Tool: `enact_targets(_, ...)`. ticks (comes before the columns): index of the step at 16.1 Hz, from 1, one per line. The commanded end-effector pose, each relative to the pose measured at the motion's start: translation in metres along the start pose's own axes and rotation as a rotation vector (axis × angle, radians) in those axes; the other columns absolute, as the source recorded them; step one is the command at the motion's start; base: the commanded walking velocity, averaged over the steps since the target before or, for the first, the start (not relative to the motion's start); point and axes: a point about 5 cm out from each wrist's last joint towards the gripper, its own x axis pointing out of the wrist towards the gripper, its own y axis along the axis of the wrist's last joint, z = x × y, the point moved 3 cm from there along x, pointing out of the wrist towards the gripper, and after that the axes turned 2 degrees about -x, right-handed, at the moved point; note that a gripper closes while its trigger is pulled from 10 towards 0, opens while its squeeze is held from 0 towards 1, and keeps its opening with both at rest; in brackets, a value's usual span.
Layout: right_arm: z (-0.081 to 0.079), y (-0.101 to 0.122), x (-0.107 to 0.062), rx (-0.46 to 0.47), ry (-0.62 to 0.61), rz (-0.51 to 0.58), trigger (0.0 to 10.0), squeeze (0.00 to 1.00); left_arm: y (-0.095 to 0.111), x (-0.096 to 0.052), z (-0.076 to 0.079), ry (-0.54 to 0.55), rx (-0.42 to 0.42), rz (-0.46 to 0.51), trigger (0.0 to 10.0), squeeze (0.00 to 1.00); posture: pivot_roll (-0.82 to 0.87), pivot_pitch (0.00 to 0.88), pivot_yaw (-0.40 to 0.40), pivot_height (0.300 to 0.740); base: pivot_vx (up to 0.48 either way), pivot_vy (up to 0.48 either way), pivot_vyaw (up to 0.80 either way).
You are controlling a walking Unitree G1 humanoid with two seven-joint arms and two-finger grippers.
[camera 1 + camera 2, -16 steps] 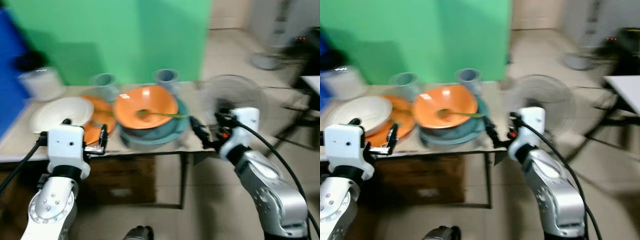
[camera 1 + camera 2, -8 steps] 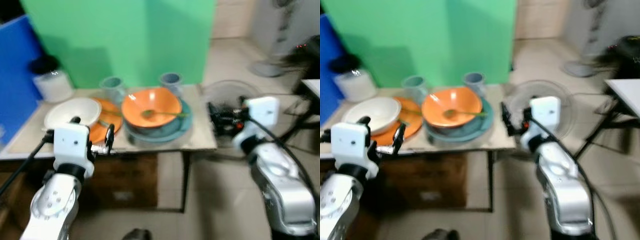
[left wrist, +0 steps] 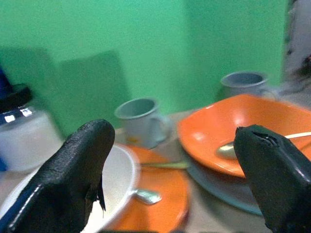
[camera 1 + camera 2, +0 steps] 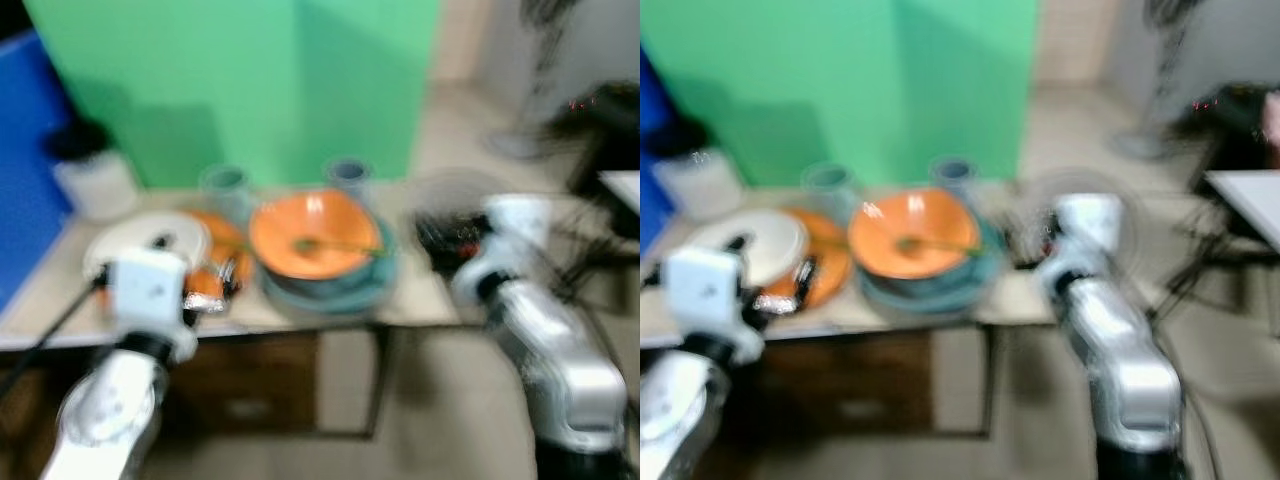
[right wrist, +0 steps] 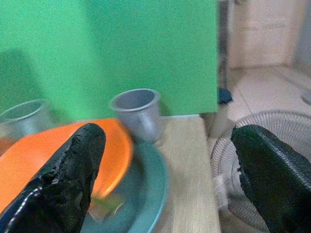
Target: Setting the table
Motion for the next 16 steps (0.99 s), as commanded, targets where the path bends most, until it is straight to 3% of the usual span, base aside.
enact_targets(1,-0.01,0.009,0.003,0.03,0.023,0.034,10.0,0.0,0.002,-0.001,-0.006,0.011,0.022,0.001,10.0,0.0,-0.05,0.0,0.043,0.74,0.405,0.0,0.0)
enact_targets(4,-0.008,0.025,0.002,0.027,0.044,0.083,10.0,0.0,0.003,0.001,-0.005,-0.019,0.021,0.002,10.0,0.0,-0.07,0.0,0.052,0.74,0.376,0.0,0.0)
enact_targets(7,-0.018,0.034,0.008,-0.115,0.223,0.034,10.0,0.0,0.003,0.004,0.002,-0.081,0.039,-0.005,10.0,0.0,-0.07,0.0,0.051,0.74,0.0,0.0,0.0)
enact_targets(10,-0.022,0.035,0.015,-0.307,0.408,-0.127,10.0,0.0,0.002,0.0,0.019,-0.272,0.029,-0.043,10.0,0.0,-0.08,0.0,0.041,0.74,0.0,0.0,0.0)
enact_targets(13,-0.024,0.037,0.019,-0.374,0.502,-0.245,10.0,0.0,0.003,0.001,0.031,-0.407,0.037,-0.06,10.0,0.0,-0.08,0.0,0.033,0.74,0.0,0.0,0.0)
enact_targets(14,-0.022,0.035,0.019,-0.47,0.563,-0.344,10.0,0.0,0.004,0.002,0.036,-0.48,0.048,-0.069,10.0,0.0,-0.09,0.0,0.027,0.74,0.0,0.0,0.0)
enact_targets(16,-0.013,0.029,0.018,-0.517,0.57,-0.496,10.0,0.0,0.005,0.003,0.041,-0.552,0.052,-0.085,10.0,0.0,-0.09,0.0,0.018,0.74,0.0,0.0,0.0)
